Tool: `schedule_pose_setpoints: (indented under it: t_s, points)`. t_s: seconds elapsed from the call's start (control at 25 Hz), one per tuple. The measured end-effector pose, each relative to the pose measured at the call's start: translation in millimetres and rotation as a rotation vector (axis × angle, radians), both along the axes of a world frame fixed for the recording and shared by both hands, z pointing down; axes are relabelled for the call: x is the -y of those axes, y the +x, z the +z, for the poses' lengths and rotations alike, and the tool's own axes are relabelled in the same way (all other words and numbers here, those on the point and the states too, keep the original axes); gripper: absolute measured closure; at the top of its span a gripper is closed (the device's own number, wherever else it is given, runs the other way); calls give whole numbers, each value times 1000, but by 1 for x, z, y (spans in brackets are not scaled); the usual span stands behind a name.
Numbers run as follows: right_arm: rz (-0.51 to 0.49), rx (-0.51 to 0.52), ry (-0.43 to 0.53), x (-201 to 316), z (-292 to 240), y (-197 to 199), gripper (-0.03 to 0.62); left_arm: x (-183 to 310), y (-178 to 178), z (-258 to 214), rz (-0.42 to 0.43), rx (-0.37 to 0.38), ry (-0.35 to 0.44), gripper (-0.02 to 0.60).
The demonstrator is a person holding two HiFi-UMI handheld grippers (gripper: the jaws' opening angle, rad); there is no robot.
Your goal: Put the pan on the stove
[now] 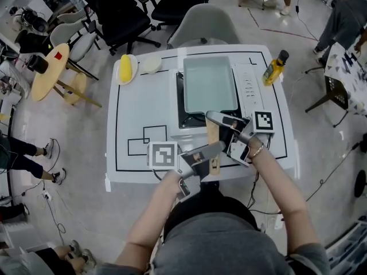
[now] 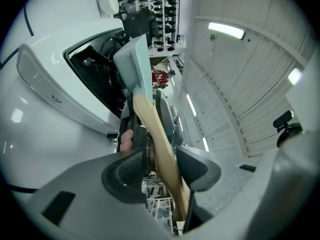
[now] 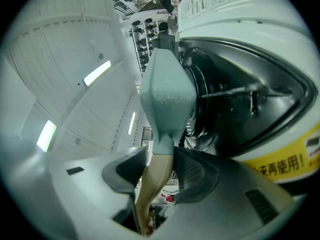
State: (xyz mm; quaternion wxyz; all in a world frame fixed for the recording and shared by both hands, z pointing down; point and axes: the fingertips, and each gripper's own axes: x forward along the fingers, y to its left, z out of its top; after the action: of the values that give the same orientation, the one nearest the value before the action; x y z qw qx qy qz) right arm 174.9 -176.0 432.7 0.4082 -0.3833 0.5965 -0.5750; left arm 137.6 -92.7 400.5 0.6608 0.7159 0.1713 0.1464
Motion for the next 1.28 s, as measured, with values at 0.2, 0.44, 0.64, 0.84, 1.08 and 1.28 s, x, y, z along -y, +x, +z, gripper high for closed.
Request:
schedule_pose_setpoints:
  t_s: [0.2,0.44,0.64,0.84,1.08,1.28]
  points:
    - [-13,0,-1,0,0,-1,419,6,-7,-1,-35,7,-5,405]
    - [-29,1,0,-2,-2,-4,418,19,-21,-1,-75,10,66,405]
    - [-32,2,-6,0,0,-2,418,37,-32,0,-147,26,75,405]
    - [-31,3,-4,0,0,-2,418,59,-45,8,-231,54,164,407]
    - [-23,3,-7,0,1,-2,418,80,-52,16,-320,94,340,410]
    - [-23,-1,-3,1,2,0,418,101,-57,32,-406,215,603,427]
